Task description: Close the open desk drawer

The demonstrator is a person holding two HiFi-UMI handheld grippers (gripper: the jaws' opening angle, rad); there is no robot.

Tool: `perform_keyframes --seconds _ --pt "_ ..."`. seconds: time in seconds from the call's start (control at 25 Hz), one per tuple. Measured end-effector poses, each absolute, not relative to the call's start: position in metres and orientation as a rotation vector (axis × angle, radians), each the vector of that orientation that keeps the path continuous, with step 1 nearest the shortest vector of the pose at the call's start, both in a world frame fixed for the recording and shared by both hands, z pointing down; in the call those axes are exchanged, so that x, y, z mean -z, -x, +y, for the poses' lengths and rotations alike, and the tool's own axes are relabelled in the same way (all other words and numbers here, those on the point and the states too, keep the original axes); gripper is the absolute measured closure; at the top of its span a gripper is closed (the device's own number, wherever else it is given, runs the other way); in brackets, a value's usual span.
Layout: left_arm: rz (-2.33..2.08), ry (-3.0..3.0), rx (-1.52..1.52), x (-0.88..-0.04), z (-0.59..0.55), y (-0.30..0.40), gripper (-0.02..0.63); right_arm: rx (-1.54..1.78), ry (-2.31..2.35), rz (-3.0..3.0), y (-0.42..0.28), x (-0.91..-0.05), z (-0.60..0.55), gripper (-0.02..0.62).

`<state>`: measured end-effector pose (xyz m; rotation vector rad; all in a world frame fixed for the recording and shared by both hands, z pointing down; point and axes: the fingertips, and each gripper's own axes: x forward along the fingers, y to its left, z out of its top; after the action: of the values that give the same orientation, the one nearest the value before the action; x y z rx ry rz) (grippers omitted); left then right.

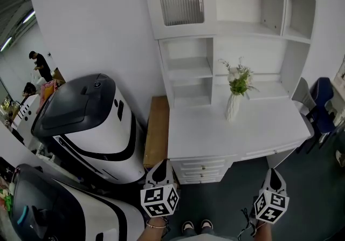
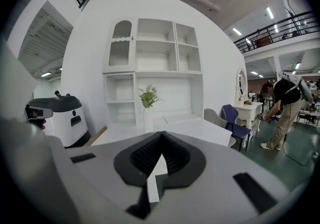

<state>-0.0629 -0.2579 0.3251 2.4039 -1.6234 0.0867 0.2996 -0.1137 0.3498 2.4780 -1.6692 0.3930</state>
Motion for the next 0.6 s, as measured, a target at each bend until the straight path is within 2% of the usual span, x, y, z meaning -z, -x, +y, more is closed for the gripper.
perform_keyframes --seconds 0.6 --pt "-1.654 -2.354 -0.084 -0.333 -0.243 0.07 0.588 -0.404 -2.463 -1.709 -0.301 -0.349 -0.109 0.591"
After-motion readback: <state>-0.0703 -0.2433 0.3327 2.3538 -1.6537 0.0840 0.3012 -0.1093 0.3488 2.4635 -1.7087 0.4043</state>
